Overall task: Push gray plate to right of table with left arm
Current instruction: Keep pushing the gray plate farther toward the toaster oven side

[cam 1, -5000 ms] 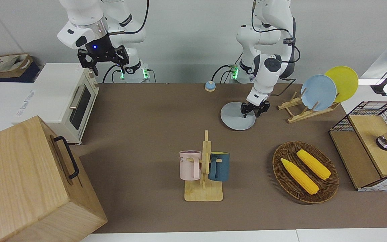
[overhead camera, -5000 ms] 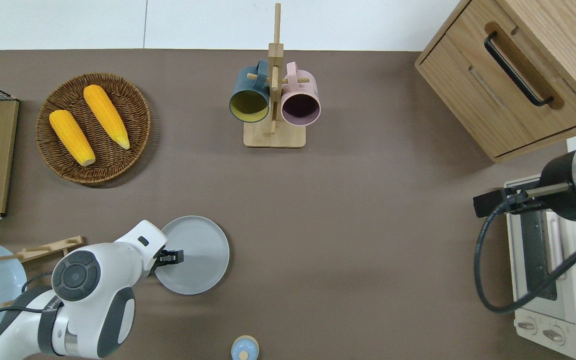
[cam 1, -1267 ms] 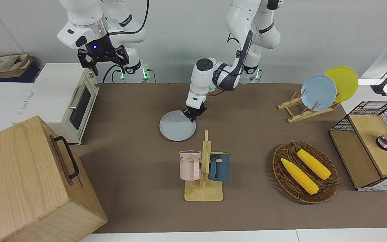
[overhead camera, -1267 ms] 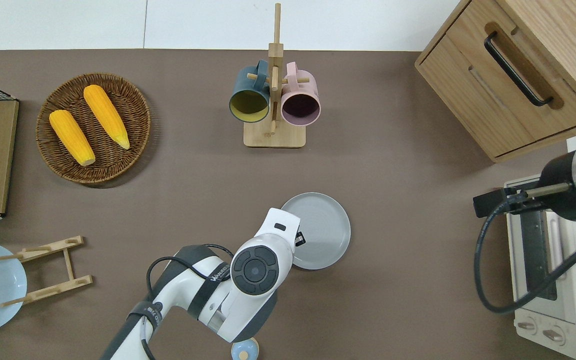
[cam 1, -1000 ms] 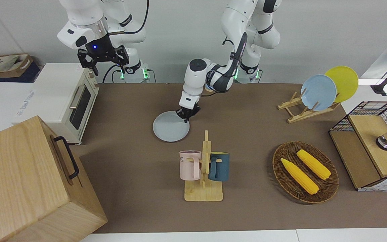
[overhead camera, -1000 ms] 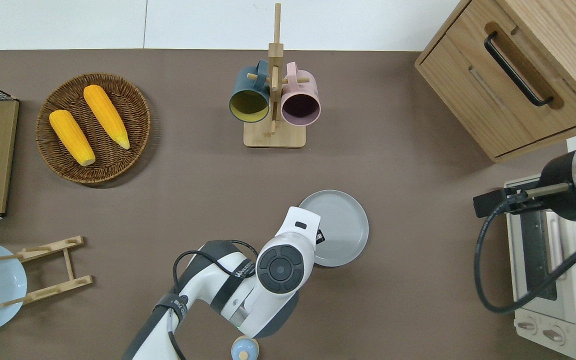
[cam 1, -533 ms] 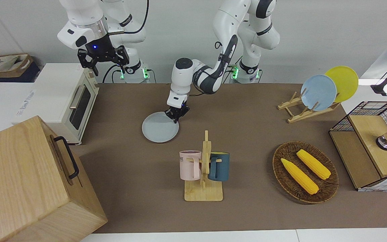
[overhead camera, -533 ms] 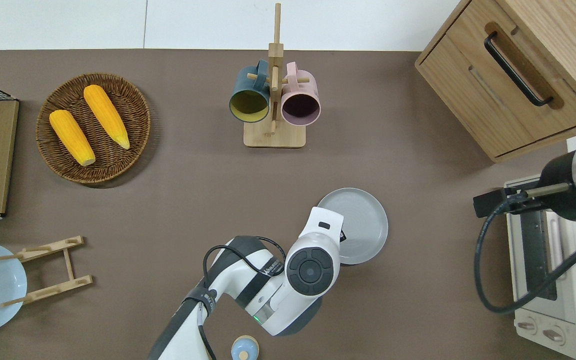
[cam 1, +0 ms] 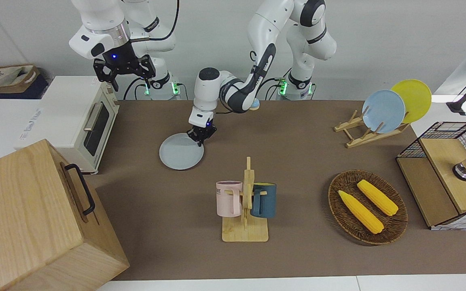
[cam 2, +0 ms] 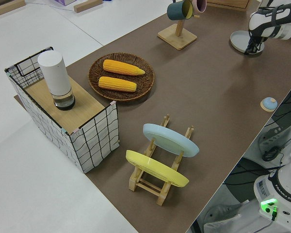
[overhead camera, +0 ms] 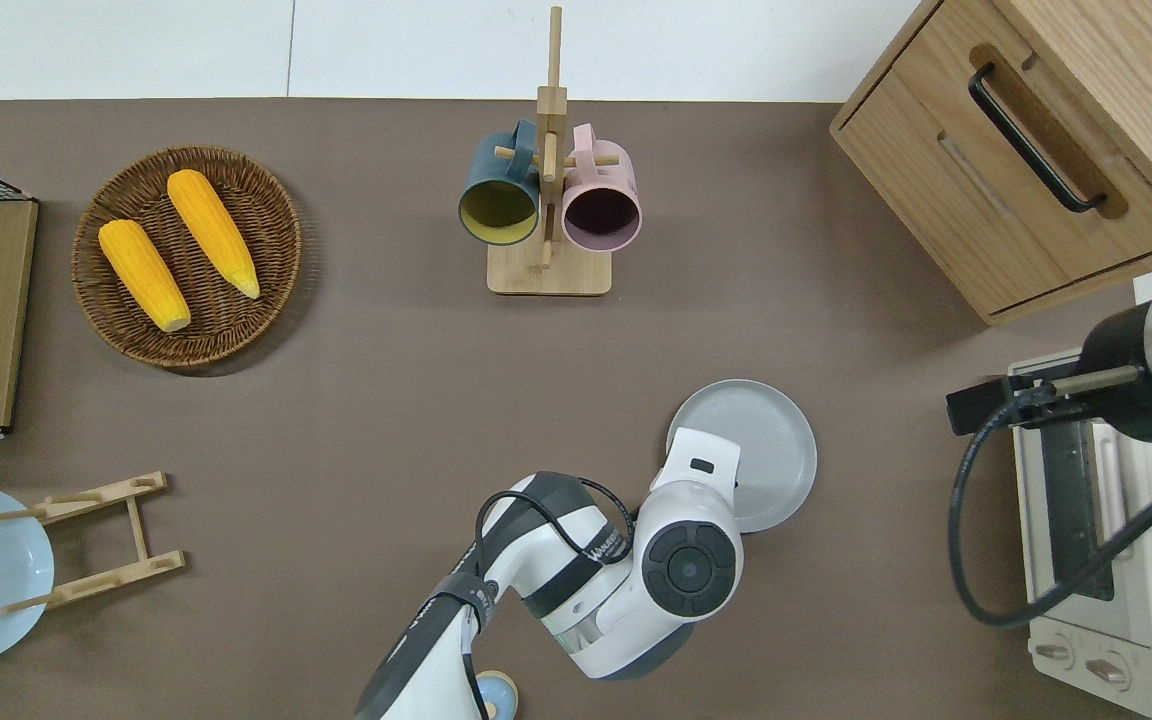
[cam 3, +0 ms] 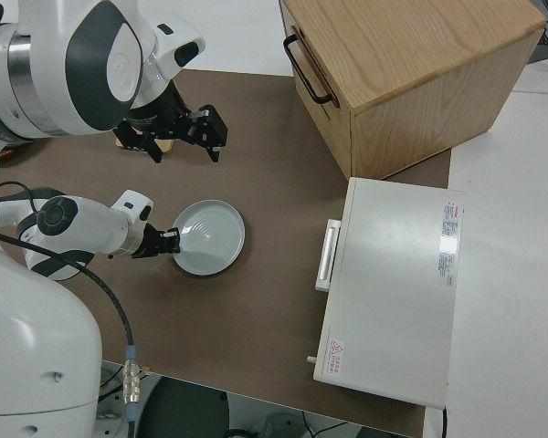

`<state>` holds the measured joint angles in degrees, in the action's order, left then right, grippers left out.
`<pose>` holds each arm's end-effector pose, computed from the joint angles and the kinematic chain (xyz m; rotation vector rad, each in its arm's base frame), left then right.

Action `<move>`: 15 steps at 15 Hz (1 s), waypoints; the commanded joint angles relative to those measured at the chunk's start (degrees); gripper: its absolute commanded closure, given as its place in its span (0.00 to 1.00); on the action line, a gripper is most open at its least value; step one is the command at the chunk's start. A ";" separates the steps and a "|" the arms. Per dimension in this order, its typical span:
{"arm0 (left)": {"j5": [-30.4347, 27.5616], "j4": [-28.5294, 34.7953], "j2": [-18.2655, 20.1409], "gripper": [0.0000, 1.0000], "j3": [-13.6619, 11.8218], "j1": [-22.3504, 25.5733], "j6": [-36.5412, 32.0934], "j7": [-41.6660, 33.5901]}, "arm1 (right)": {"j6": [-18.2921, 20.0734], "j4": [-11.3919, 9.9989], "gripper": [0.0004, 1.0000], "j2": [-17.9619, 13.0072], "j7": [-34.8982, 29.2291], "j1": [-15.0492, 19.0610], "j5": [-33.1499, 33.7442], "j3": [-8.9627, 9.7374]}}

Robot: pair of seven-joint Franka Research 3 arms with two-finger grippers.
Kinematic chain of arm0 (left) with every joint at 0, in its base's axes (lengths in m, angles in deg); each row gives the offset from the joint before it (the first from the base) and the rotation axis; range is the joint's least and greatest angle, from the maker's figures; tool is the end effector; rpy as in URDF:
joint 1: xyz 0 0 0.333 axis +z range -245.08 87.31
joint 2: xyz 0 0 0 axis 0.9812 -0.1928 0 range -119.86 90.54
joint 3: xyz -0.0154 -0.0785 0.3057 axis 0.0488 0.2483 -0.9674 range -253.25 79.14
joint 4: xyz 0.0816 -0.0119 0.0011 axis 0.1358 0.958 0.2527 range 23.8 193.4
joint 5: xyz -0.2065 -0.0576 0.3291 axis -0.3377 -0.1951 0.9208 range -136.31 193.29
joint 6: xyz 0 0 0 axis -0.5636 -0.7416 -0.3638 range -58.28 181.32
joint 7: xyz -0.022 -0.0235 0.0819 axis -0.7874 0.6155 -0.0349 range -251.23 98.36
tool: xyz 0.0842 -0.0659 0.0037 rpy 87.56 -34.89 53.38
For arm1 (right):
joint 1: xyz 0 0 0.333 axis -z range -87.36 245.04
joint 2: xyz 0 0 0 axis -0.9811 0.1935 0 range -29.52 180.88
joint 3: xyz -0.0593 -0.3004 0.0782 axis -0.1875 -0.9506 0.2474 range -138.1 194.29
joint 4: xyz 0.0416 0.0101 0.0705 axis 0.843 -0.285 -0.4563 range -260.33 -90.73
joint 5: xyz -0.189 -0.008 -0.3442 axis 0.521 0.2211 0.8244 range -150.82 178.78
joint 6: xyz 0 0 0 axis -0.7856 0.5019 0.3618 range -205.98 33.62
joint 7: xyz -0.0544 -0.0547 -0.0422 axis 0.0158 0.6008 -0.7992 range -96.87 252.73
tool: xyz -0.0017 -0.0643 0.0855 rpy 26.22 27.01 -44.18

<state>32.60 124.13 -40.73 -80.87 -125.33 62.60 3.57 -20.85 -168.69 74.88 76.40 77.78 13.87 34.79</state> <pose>0.4037 -0.5216 0.2956 2.8579 0.6379 0.1368 0.5260 0.0725 0.6601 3.1292 0.1705 -0.1146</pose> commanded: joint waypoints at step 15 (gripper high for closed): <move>2.57 -11.93 -6.28 0.33 -1.35 -1.11 -7.20 0.43 | 0.83 0.45 0.02 -0.17 -0.05 1.15 -0.59 0.86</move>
<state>33.89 114.00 -46.59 -81.37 -126.77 57.21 4.77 -20.85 -168.69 74.88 76.40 77.78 13.87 34.79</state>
